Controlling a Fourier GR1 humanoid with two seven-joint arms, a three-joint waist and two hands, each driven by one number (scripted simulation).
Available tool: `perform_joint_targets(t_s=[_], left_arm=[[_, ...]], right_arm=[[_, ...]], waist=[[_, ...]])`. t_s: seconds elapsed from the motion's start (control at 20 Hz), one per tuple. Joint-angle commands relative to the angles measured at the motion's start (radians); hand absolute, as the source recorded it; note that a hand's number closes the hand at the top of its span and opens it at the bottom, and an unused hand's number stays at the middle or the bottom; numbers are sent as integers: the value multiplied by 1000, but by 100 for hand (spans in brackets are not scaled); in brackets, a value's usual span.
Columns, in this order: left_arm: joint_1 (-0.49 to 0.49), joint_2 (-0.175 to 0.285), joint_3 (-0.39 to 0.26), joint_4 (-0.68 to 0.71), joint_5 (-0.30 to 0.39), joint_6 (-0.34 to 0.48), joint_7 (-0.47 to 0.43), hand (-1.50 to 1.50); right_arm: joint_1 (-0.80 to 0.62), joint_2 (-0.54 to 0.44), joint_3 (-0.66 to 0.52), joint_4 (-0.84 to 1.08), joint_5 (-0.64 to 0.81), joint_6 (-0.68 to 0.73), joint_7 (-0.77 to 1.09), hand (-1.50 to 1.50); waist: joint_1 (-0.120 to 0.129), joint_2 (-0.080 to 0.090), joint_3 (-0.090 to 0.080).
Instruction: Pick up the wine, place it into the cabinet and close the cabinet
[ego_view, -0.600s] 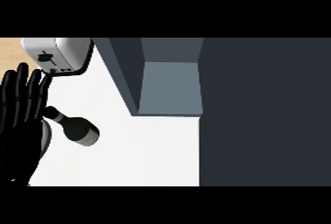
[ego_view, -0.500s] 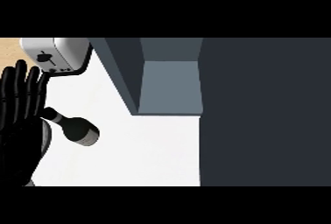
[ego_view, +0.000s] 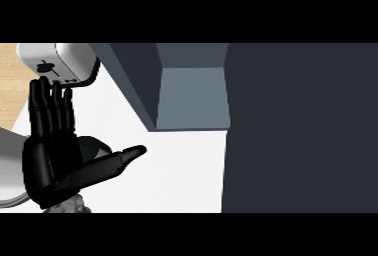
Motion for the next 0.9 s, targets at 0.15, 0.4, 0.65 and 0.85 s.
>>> perform_joint_targets(t_s=[0.15, 0.4, 0.65, 0.85], left_arm=[[-184, -6, -165, 111, -50, 285, 104, -150], [-225, -6, -244, 32, -198, 346, 290, -150], [-297, -6, -222, 20, -252, 377, 387, -150], [-258, -6, -281, 22, -273, 453, 372, -150]], right_arm=[[-20, -16, 36, -155, -49, -2, 194, -150], [9, 11, 101, -225, 19, -29, 258, -150], [-36, -24, 10, -250, -68, -1, 318, -150], [-84, 15, 61, -280, 4, -65, 381, -150]], waist=[[9, 2, 2], [15, 1, 2], [15, 1, 2], [15, 1, 2]])
